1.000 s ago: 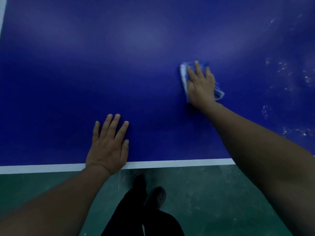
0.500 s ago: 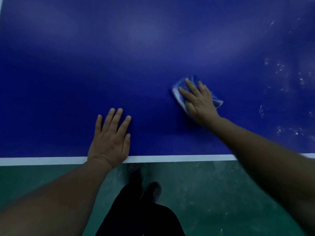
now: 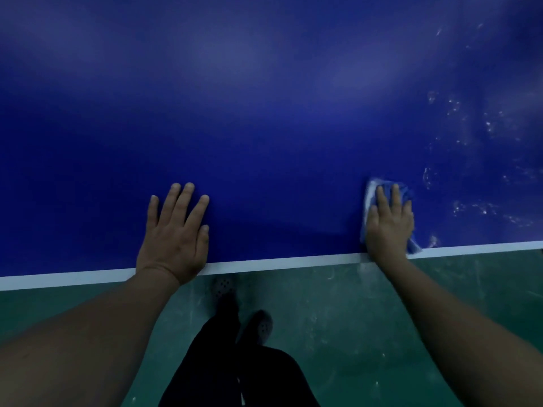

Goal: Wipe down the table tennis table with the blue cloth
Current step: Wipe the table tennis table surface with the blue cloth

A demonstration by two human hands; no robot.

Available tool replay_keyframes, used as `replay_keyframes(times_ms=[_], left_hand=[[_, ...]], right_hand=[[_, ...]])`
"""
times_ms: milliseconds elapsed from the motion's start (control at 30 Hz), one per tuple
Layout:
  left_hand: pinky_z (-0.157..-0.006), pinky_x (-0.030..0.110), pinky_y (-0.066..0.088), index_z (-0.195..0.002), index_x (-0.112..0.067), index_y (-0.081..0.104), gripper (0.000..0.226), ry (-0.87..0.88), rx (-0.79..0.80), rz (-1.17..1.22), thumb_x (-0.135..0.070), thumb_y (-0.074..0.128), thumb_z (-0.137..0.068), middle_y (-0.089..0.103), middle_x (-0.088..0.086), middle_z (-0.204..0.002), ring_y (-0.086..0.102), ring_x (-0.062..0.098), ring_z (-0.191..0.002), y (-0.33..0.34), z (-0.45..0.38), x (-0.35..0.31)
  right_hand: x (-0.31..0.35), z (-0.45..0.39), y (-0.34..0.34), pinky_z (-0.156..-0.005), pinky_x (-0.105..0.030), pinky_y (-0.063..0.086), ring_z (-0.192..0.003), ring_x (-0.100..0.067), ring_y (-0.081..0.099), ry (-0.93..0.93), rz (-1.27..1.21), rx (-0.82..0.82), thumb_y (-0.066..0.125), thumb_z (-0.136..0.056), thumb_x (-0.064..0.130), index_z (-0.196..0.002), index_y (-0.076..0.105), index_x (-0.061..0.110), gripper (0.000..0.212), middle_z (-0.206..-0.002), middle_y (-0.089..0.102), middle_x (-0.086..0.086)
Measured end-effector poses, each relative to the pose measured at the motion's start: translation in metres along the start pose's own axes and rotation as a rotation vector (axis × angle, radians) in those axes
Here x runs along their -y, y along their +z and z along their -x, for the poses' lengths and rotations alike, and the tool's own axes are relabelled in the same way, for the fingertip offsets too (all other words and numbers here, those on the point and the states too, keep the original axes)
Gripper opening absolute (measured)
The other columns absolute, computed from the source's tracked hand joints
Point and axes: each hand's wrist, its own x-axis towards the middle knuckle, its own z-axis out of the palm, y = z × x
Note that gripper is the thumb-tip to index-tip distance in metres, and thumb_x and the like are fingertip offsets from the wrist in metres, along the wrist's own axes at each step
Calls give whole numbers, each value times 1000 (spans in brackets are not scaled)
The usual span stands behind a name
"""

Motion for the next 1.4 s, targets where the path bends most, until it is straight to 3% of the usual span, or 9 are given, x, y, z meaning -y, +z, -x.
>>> replay_keyframes(times_ms=[100, 233, 533, 667, 767, 833, 967, 1200, 1400], left_hand=[[-123, 57, 4, -152, -13, 38, 62, -9, 10, -9, -40, 25, -98, 24, 15, -164, 13, 31, -154, -1, 1, 0], [-123, 57, 3, -152, -11, 39, 63, -16, 10, -32, -41, 26, -97, 24, 16, -164, 14, 33, -153, -1, 0, -2], [-123, 55, 0, -153, -11, 36, 66, -12, 12, -73, -43, 23, -97, 22, 16, -164, 12, 33, -153, 0, 0, -2], [-123, 51, -3, -155, -12, 32, 67, -22, 26, -100, -45, 20, -98, 19, 14, -166, 9, 31, -154, 0, 1, -1], [-121, 42, -12, -156, -14, 30, 68, -43, 43, -118, -47, 18, -98, 17, 13, -166, 7, 30, -154, -1, 0, 0], [-119, 37, -17, -156, -15, 28, 69, -58, 58, -128, -50, 16, -98, 17, 13, -166, 7, 29, -155, -1, -1, 0], [-119, 37, -16, -153, -12, 33, 70, -101, 44, -109, -51, 18, -97, 19, 15, -165, 11, 31, -153, 1, -1, -10], [-123, 53, 5, -147, -5, 43, 64, 17, -51, 97, -40, 31, -95, 27, 20, -160, 19, 35, -151, 14, -9, -131], [-122, 59, 15, -143, -8, 47, 53, 281, -94, 310, -31, 40, -96, 31, 16, -158, 22, 33, -150, 46, -18, -263]], right_hand=[[51, 16, 3, -121, -51, 4, -152, -38, 5, 225, -117, -54, 30, -107, 34, -158, 26, 29, 52, -168, 8, 1], [72, 62, 12, -122, -43, 0, -153, -31, 4, -216, -47, 92, 19, -101, 48, -157, 27, 33, 59, -166, 6, 10], [-10, 16, -15, -111, -59, 33, -141, -44, 33, -20, -113, -32, 40, -97, 42, -133, 61, 11, 52, -150, 44, -17], [37, 18, -7, -123, -49, 9, -153, -31, 7, 110, -186, -33, 35, -106, 37, -148, 44, 24, 45, -166, 19, -4], [45, 31, 0, -123, -45, 1, -154, -25, -5, -65, -138, 31, 25, -108, 42, -157, 27, 34, 50, -168, 5, 7], [13, 28, -4, -123, -48, 3, -154, -26, -6, -83, -72, 77, 20, -108, 43, -158, 18, 38, 50, -168, -1, 10], [-87, 13, -10, -122, -57, 8, -153, -36, 0, 279, -96, 42, 19, -106, 45, -158, 16, 42, 52, -168, -4, 12], [-126, 14, -4, -119, -52, 20, -148, -37, 5, 451, -450, -81, 41, -102, 53, -146, 45, 45, 45, -167, 1, 5], [-197, 19, -27, -99, -38, 44, -120, -32, 52, 654, -876, -147, 62, -97, 44, -150, 39, 29, 60, -151, 35, -17]])
